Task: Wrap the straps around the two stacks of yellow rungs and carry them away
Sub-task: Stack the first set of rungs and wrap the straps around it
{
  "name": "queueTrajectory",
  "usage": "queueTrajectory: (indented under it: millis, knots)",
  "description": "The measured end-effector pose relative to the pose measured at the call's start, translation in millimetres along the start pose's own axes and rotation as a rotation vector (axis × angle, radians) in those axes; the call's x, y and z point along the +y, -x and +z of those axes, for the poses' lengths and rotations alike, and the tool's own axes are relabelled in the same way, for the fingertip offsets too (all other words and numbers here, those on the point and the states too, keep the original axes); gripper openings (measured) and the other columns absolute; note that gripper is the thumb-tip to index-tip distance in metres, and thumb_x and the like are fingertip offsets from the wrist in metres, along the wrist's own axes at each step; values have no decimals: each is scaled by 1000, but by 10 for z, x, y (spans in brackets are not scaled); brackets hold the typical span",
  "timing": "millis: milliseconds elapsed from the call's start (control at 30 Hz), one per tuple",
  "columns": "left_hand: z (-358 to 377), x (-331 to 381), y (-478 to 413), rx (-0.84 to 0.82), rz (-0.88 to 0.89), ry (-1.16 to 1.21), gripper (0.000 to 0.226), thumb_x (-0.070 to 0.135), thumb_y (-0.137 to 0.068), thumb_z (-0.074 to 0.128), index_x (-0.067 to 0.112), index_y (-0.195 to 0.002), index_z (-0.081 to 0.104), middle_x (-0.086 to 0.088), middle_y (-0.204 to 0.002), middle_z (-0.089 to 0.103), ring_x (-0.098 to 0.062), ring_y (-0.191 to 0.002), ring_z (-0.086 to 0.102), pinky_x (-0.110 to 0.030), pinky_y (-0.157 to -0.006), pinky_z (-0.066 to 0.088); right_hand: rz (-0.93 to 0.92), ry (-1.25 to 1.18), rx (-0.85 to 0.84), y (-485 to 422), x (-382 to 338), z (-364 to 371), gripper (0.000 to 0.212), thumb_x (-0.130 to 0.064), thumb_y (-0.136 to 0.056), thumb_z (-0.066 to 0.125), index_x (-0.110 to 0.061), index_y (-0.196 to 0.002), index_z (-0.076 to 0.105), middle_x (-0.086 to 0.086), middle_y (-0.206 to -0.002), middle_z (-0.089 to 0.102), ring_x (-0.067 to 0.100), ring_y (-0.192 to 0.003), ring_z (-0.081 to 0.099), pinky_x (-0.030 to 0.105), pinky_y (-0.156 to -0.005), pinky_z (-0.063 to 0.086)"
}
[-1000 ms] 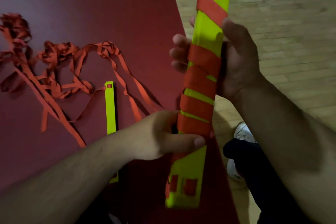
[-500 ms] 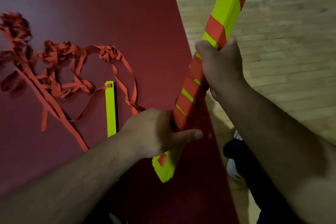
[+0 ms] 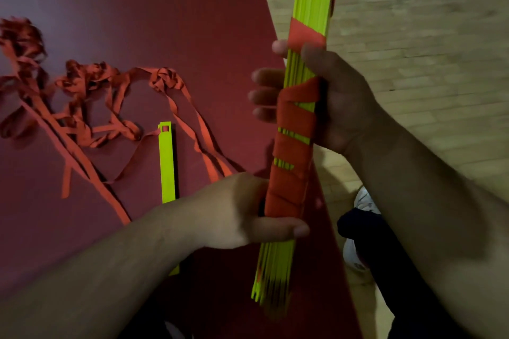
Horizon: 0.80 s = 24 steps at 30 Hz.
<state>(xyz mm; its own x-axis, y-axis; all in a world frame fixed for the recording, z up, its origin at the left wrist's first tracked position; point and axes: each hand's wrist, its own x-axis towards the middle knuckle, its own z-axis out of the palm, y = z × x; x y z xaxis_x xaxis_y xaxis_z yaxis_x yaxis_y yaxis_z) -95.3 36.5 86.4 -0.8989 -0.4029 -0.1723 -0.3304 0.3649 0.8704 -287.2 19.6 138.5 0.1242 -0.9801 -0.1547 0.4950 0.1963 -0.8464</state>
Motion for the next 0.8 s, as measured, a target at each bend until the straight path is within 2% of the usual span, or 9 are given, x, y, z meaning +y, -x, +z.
queueTrajectory:
  millis: [133,233,300,400,467,633,733,767,800]
  knots:
    - [-9,-2,-30,40,-33,-104,28,54,-87,67,52,-62,56,13,-50,45,-1,-45,39,-8,-48,27,-59,182,202,-24,-8,68,10,-16,-94,60,-7,-93,56,8,-69,64,24,-58,67,35,-57,55]
    - [-29,-68,-60,83,-147,-226,45,79,-77,50,36,-64,52,9,-50,49,-5,-45,43,-23,-47,30,-144,361,381,-99,18,48,17,-18,-90,70,-6,-94,59,11,-72,64,30,-61,68,37,-57,56]
    - [-6,-130,-66,114,-229,-266,60,89,-71,48,30,-74,56,8,-56,57,-7,-51,53,-35,-51,42,-213,560,528,-136,78,16,31,-35,-83,78,-10,-90,61,6,-73,66,28,-67,71,36,-60,57]
    - [93,-83,-80,286,-361,-424,75,98,-59,39,28,-80,57,6,-63,61,-12,-65,62,-39,-58,52,-253,930,739,-133,96,-16,46,-56,-79,73,-16,-92,54,-12,-71,55,2,-62,57,10,-51,40]
    - [143,-42,-90,386,-404,-561,76,99,-55,33,29,-78,51,7,-67,60,-17,-72,63,-37,-59,52,-260,976,817,-117,76,-7,48,-56,-82,71,-14,-99,55,-13,-72,52,-4,-57,51,7,-46,35]
    - [196,-26,-94,374,-395,-628,85,103,-52,32,35,-99,53,8,-84,66,-18,-85,67,-34,-60,48,-294,1010,841,-84,62,41,54,-59,-83,69,-13,-107,54,-14,-73,50,-11,-54,52,6,-47,37]
    - [251,-26,-108,399,-379,-596,73,93,-59,34,32,-93,54,7,-82,65,-19,-82,67,-35,-61,50,-326,1006,803,-42,84,124,54,-58,-84,69,-14,-109,52,-11,-76,53,-16,-61,55,6,-51,42]
    - [249,-25,-107,405,-330,-507,67,89,-63,38,30,-89,56,5,-77,66,-19,-77,67,-37,-61,51,-341,940,761,-39,70,163,53,-58,-83,70,-14,-109,54,-8,-79,59,-12,-66,60,9,-55,48]
    - [229,-30,-103,398,-267,-413,61,83,-66,44,27,-85,58,3,-70,65,-19,-71,67,-39,-60,51,-346,847,713,-49,43,185,50,-57,-82,70,-17,-106,56,-1,-83,66,-2,-72,68,23,-62,58]
